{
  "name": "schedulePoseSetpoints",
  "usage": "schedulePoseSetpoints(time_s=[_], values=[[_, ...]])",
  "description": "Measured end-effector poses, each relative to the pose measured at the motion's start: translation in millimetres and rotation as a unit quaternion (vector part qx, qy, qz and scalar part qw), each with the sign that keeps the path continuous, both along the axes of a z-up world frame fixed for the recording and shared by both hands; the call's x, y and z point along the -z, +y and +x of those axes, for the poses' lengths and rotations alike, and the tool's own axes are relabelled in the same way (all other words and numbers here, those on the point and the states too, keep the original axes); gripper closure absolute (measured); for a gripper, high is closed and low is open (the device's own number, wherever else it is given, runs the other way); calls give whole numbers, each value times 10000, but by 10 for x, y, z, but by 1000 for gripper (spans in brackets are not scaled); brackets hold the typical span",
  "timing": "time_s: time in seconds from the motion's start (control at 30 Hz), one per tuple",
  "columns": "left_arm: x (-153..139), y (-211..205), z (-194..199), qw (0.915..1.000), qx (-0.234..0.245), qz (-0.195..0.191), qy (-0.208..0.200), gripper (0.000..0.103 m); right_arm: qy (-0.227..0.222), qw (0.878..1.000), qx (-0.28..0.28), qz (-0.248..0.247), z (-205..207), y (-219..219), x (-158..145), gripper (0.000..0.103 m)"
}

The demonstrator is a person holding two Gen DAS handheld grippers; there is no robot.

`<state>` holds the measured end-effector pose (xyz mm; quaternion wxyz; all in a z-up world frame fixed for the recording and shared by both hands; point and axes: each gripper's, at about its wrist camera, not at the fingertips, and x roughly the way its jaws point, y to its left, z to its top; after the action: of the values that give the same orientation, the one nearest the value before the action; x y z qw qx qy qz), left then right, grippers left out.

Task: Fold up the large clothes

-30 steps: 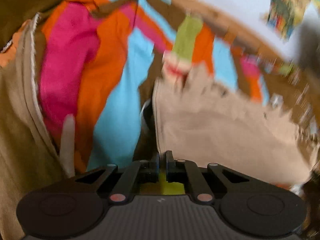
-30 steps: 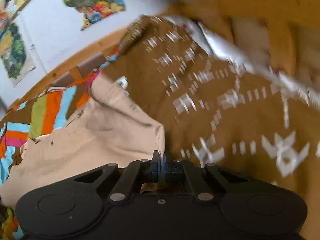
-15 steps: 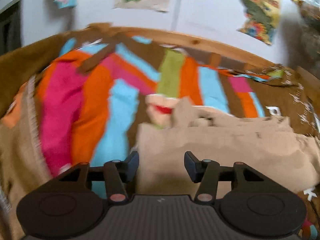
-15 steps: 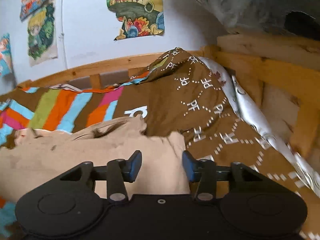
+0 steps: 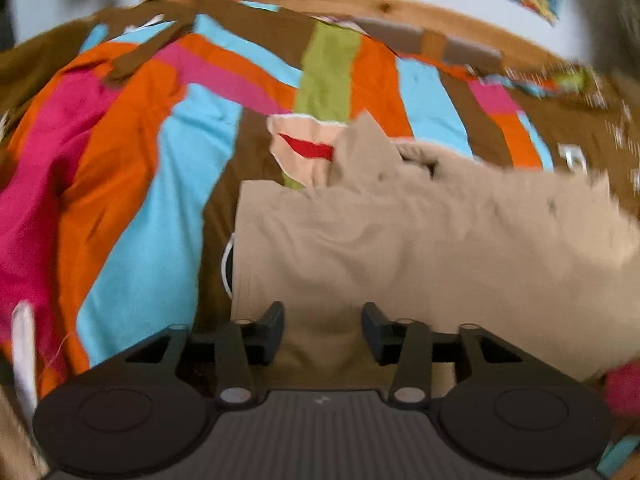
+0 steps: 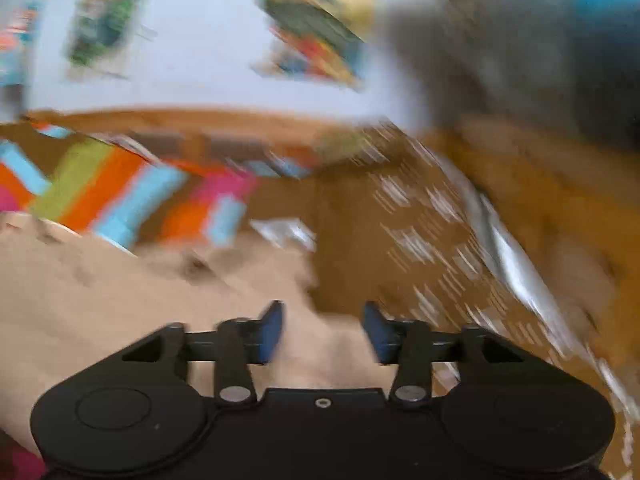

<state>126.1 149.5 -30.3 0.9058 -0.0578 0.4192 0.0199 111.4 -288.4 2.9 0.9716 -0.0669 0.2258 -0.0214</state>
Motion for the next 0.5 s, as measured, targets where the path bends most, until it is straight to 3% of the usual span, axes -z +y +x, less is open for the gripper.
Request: schedulePoseSetpoints(time_s=[0.1, 0.2, 0.33, 0.5], values=[[-85, -43, -28, 9994, -286, -159, -125, 26, 31, 9958, -913, 66, 273, 517, -52, 40], [-50, -84, -50, 9975, -468, -508, -147, 13, 162, 9885, -1490, -176, 544, 1015, 107, 38], [80, -66, -81, 9977, -387, -557, -16, 10, 711, 9856, -1493, -359, 769, 1306, 503, 36], [145, 4, -63, 9945, -434, -958, -17, 2, 562, 9843, -1547, -642, 689, 1421, 854, 34]])
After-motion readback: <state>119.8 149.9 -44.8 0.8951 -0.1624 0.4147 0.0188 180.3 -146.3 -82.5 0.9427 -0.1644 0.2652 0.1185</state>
